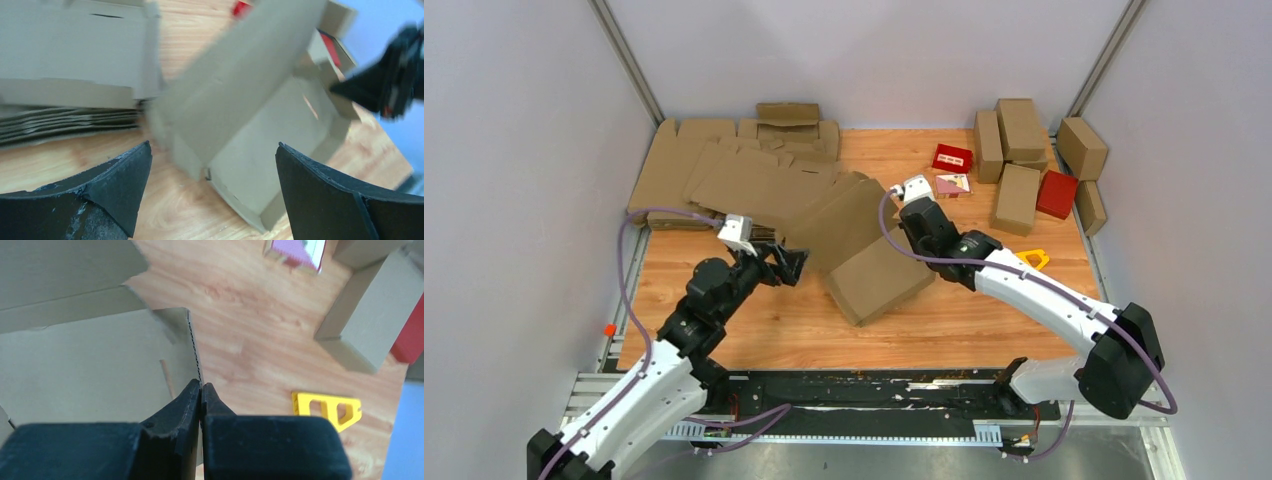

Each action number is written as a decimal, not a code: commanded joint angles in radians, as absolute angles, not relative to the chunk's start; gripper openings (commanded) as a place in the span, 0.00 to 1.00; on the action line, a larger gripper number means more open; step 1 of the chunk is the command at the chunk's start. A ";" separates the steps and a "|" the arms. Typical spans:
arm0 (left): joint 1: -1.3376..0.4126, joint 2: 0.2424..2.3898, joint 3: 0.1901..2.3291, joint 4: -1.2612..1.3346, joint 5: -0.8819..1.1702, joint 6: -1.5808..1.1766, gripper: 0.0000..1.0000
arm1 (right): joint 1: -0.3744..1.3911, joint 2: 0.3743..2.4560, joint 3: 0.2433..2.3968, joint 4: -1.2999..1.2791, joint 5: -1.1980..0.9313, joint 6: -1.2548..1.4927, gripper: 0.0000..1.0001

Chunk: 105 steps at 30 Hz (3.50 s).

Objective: Fold the paper box

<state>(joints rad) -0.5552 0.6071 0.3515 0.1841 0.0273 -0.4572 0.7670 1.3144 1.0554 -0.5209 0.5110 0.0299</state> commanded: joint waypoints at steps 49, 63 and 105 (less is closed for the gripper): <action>-0.799 1.475 0.851 -0.350 -0.299 -0.507 0.46 | 0.781 1.250 0.706 -0.488 0.387 0.924 0.00; -0.799 1.608 0.951 -0.351 -0.310 -0.485 0.01 | 0.800 1.253 0.704 -0.465 0.372 0.910 0.00; -0.798 1.427 0.857 -0.376 -0.314 -0.448 0.51 | 0.372 1.285 0.810 -0.334 -0.128 0.472 0.97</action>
